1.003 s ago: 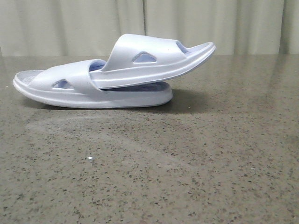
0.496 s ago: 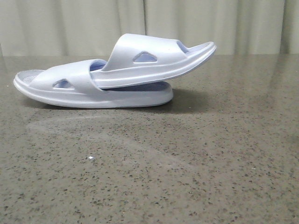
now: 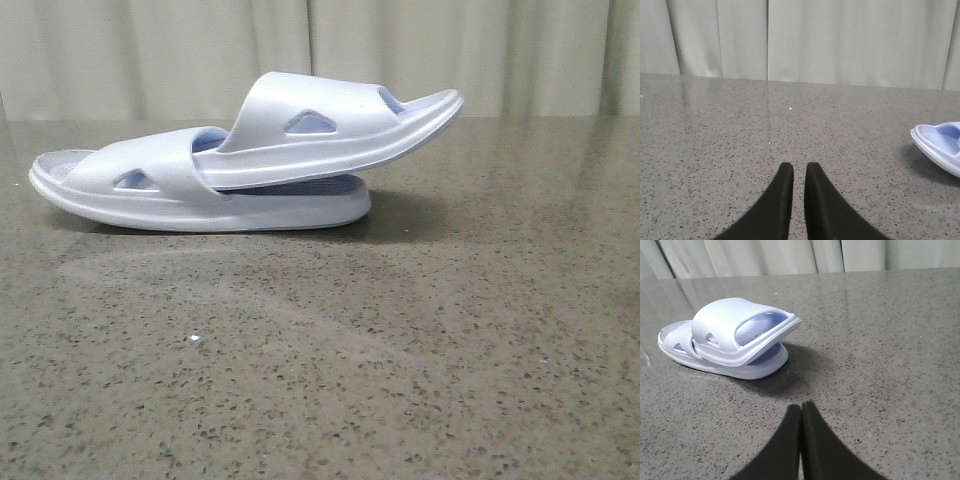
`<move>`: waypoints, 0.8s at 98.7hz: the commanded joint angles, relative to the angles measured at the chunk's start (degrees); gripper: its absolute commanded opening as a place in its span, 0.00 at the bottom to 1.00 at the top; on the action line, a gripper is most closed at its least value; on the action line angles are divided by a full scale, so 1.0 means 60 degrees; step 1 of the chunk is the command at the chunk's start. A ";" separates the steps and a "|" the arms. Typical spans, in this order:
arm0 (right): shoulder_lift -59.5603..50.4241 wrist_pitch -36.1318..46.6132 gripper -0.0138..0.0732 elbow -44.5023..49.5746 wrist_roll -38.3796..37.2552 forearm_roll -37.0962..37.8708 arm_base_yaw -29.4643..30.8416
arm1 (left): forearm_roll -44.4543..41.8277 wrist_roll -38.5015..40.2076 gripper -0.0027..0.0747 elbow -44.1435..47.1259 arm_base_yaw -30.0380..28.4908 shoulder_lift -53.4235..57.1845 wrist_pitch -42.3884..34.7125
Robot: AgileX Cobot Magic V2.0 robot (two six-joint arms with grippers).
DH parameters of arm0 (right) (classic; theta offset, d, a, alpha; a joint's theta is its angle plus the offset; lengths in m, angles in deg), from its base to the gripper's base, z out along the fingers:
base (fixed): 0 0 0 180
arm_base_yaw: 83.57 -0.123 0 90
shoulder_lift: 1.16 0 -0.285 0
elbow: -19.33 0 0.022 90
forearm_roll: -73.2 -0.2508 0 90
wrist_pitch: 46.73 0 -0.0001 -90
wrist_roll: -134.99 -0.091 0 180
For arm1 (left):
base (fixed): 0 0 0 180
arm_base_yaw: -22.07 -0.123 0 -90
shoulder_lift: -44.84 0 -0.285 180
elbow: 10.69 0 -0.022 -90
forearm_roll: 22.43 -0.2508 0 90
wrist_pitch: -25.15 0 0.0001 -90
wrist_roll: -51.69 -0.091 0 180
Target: Insert blue slippers together front up
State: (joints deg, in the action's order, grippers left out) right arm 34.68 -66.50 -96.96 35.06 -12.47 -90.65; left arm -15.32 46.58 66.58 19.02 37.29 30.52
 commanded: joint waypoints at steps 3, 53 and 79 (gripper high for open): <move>0.0025 -0.0044 0.06 -0.0235 0.0070 -0.0281 -0.0018 | 0.0092 0.0034 0.05 0.0103 0.0088 0.0278 -0.0651; -0.0991 0.2831 0.06 0.0500 -1.2203 1.2719 -0.0018 | 0.0092 0.0034 0.05 0.0103 0.0088 0.0278 -0.0651; -0.3612 0.3486 0.06 0.2489 -1.2698 1.3520 -0.0018 | 0.0092 0.0034 0.05 0.0103 0.0088 0.0278 -0.0651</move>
State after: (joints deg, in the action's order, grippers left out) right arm 17.76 -51.06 -83.51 -40.12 66.62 -90.73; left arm -15.32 46.58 66.58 19.02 37.29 30.52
